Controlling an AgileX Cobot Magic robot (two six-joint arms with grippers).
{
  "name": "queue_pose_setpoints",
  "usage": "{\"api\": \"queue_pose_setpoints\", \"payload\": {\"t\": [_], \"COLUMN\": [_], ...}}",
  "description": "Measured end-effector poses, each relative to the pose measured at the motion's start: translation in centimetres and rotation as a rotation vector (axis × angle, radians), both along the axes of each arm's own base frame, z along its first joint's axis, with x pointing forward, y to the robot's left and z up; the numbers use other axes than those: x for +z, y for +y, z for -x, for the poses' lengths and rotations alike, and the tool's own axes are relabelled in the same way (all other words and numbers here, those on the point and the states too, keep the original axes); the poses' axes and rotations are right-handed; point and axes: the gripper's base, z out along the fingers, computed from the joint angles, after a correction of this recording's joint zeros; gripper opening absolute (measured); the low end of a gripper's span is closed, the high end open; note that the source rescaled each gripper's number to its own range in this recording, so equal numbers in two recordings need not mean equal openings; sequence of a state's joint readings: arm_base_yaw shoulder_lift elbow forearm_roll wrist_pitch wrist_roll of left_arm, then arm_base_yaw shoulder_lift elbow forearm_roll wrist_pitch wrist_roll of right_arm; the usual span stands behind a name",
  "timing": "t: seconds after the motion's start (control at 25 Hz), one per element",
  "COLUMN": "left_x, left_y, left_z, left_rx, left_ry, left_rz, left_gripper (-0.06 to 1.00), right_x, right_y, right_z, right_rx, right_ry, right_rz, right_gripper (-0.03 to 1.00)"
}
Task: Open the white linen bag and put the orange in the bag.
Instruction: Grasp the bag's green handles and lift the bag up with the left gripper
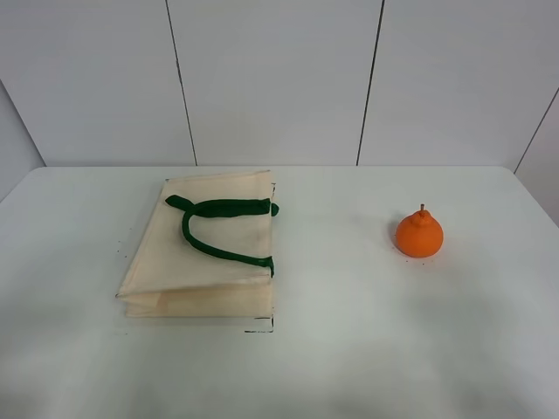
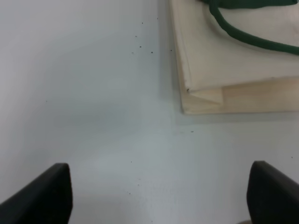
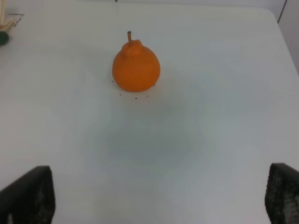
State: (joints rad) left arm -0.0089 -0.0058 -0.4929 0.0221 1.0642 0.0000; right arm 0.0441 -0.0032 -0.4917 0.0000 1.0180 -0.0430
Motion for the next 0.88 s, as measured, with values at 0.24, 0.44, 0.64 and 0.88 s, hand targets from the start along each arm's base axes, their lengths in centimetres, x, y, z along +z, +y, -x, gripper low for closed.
{"api": "queue_pose_setpoints", "payload": {"t": [0.24,0.44,0.64,0.88], "left_x": [0.0,0.1,1.7,6.1], "left_y": [0.0,-0.1,-0.1,-0.5], "left_z": [0.0,0.0,-1.0,-6.9], "left_rx": [0.0,-0.004,-0.008,-0.023], "left_ry": [0.0,-0.007,0.051,0.233], "left_rz": [0.0,0.005,0.013,0.044], "left_gripper": [0.96,0.96,0.96,0.96], "right_x": [0.0,0.0,0.0,0.0], "right_y": [0.0,0.0,0.0,0.0], "right_z": [0.0,0.0,0.0,0.0], "right_rx": [0.0,0.0,0.0,0.0], "right_ry": [0.0,0.0,0.0,0.0], "right_rz": [0.0,0.0,0.0,0.0], "right_gripper": [1.0,1.0,1.0,1.0]}}
